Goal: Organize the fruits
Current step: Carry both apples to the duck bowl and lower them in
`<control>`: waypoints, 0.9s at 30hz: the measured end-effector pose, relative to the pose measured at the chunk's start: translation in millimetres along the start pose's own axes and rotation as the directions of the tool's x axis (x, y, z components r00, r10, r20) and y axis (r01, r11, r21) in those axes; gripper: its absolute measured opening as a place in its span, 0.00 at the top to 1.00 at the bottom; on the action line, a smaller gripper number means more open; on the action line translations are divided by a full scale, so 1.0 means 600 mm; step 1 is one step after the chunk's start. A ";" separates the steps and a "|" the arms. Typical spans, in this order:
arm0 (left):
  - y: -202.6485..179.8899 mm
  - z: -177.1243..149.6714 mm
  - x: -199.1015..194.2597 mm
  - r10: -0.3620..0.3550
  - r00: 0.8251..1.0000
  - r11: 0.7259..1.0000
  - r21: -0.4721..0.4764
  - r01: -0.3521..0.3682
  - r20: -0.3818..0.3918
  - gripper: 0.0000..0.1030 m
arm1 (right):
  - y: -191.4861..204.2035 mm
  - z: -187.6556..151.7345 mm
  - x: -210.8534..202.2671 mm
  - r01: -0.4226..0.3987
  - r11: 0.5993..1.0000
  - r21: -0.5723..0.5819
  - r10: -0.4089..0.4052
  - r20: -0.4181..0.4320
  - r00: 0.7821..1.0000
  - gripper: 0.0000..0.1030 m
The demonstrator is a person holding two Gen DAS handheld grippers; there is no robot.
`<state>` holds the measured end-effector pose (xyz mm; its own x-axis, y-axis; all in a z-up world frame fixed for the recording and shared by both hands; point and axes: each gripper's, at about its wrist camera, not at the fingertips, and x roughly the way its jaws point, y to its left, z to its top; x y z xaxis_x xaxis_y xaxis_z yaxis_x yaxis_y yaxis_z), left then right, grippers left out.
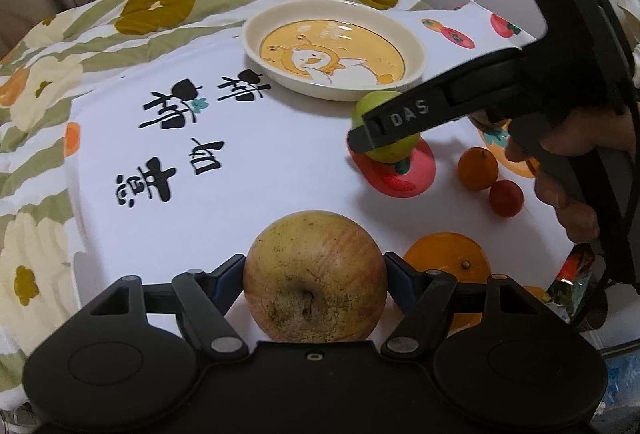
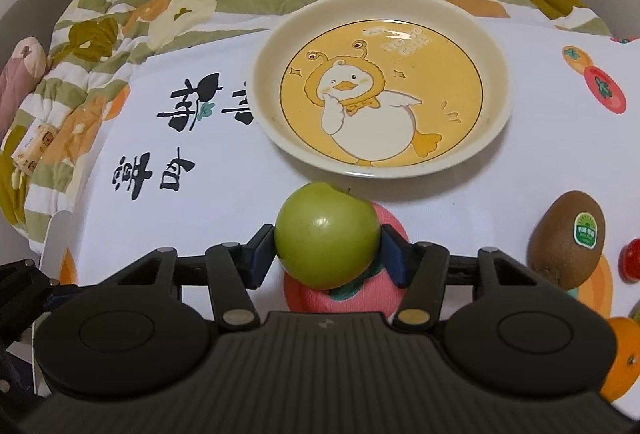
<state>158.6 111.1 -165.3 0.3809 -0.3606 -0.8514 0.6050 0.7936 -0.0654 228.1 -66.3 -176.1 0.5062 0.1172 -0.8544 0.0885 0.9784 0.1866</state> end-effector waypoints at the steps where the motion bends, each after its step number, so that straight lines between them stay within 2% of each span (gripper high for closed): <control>1: 0.002 0.000 -0.003 0.003 1.000 1.000 -0.006 -0.003 0.003 0.25 | 0.001 -0.001 -0.005 -0.002 1.000 0.001 0.002 0.005 1.000 0.31; 8: 0.005 0.008 -0.042 0.036 0.998 0.999 -0.029 -0.035 0.056 0.25 | 0.010 0.003 -0.059 -0.005 1.000 -0.002 0.005 0.052 0.999 0.31; 13: -0.001 0.034 -0.080 0.078 0.991 0.997 -0.029 -0.075 0.110 0.25 | 0.007 0.016 -0.114 -0.012 1.000 -0.008 0.013 0.101 0.995 0.31; 22: -0.022 0.119 -0.135 0.159 0.965 0.987 -0.057 -0.150 0.209 0.25 | -0.040 0.068 -0.196 -0.020 1.000 -0.018 0.023 0.174 0.984 0.31; 27: -0.046 0.176 -0.138 0.205 0.946 0.978 -0.081 -0.191 0.249 0.25 | -0.082 0.110 -0.209 -0.039 0.998 -0.055 0.048 0.189 0.981 0.31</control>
<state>184.2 66.9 -37.9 0.6589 -0.3007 -0.6895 0.4625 0.8848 0.0561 216.8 -140.5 -45.8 0.6628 0.1303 -0.7374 0.0216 0.9810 0.1927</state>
